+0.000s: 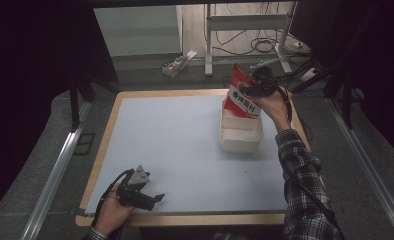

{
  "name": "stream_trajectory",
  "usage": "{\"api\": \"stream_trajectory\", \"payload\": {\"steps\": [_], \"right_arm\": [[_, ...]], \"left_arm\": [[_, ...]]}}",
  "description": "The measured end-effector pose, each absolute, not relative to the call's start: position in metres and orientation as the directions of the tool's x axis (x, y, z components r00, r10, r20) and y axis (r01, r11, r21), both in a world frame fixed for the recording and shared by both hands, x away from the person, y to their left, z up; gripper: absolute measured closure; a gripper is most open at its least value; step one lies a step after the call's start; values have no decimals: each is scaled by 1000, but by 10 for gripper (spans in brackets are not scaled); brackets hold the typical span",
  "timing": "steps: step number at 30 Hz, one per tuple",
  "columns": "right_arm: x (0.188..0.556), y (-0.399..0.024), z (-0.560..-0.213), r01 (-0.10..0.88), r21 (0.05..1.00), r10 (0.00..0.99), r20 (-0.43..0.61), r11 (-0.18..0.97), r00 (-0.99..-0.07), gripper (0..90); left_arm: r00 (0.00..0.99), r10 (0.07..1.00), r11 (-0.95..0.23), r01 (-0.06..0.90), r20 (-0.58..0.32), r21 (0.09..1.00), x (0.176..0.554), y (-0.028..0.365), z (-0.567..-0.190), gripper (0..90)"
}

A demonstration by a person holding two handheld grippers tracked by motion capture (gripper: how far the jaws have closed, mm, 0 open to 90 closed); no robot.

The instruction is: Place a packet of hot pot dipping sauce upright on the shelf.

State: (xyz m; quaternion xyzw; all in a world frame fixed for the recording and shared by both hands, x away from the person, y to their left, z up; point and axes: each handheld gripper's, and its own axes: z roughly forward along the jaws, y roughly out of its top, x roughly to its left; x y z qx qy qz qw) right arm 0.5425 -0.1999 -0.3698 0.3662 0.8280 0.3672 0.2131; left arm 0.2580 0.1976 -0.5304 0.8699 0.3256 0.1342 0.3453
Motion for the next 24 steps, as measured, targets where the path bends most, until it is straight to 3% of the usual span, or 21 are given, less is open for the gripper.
{"api": "stream_trajectory", "payload": {"steps": [13,24], "right_arm": [[527,-214,-362,418,777,750,-102,470,-654,321],[511,-220,-370,413,774,719,-78,480,-690,195]], "left_arm": [[752,659,-543,471,5,695,258,198,-530,86],[757,653,-526,461,-8,715,257,199,-528,69]]}}
